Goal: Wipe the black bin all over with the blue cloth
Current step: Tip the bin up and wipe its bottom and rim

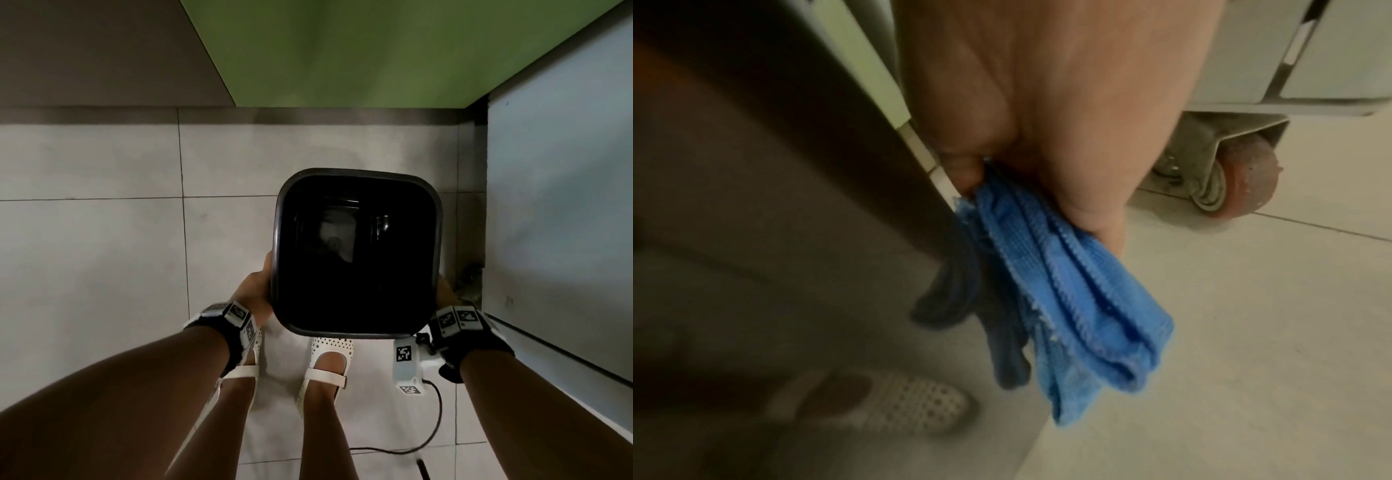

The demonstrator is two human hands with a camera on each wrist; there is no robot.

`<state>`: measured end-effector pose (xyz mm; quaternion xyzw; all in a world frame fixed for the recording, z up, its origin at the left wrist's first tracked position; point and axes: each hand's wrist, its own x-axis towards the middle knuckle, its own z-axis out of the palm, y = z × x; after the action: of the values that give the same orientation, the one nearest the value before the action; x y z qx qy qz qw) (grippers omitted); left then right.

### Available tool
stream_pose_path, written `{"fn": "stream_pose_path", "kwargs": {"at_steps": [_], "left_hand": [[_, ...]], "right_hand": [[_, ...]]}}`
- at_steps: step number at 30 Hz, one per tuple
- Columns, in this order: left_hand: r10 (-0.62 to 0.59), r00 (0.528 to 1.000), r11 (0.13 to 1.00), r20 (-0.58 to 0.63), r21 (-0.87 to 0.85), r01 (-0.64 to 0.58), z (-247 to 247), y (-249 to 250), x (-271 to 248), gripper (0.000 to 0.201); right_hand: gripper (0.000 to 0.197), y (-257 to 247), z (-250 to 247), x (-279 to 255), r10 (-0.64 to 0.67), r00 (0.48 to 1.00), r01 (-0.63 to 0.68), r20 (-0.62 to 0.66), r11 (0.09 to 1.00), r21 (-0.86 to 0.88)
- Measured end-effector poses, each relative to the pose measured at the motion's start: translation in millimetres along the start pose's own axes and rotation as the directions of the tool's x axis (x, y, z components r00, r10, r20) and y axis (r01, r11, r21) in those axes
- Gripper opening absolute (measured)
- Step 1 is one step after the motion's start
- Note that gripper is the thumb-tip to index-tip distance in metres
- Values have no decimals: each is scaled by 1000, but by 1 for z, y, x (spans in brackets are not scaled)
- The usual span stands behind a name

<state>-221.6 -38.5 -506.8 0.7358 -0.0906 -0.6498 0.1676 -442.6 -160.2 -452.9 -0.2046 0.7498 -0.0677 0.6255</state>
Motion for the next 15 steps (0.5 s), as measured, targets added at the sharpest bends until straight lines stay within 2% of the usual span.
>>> {"fn": "stream_pose_path", "kwargs": {"at_steps": [1, 2, 3, 4, 5, 6, 9, 11, 12, 14, 15], "left_hand": [[16, 1000, 992, -14, 122, -14, -1, -5, 1, 36], [-14, 999, 987, -32, 159, 19, -2, -3, -2, 25], [13, 999, 983, -48, 183, -4, -5, -1, -4, 22], [56, 996, 969, -63, 244, -39, -8, 4, -7, 30], [131, 983, 956, -127, 278, -91, -11, 13, -10, 40], [200, 959, 940, -199, 315, -130, -16, 20, -13, 42], [308, 852, 949, -423, 199, -245, -31, 51, -14, 32], [379, 827, 925, -415, 187, -331, -35, 80, -13, 34], [433, 814, 901, -387, 203, -382, -35, 96, -14, 35], [521, 789, 853, -325, 221, -472, -28, 122, -16, 37], [540, 783, 842, -309, 208, -498, -24, 131, -14, 39]], "right_hand": [[39, 6, -4, 12, -48, 999, 48, 11, 997, -56], [40, 9, -7, 21, -62, 998, 61, -13, 996, -58], [36, 9, -14, 28, -110, 994, 106, -29, 988, -110], [31, 7, -21, 33, -115, 992, 109, -53, 989, -101], [23, 3, -28, 35, -128, 989, 119, -75, 987, -111], [18, -3, -32, 35, -162, 981, 150, -106, 983, -108], [28, -35, -43, 18, -212, 945, 180, -249, 973, -147], [33, -65, -38, -6, -350, 891, 305, -289, 933, -190], [33, -79, -31, -17, -465, 842, 408, -272, 880, -241], [32, -106, -7, -42, -665, 729, 588, -162, 730, -350], [32, -116, 8, -49, -712, 696, 630, -92, 668, -396]]}}
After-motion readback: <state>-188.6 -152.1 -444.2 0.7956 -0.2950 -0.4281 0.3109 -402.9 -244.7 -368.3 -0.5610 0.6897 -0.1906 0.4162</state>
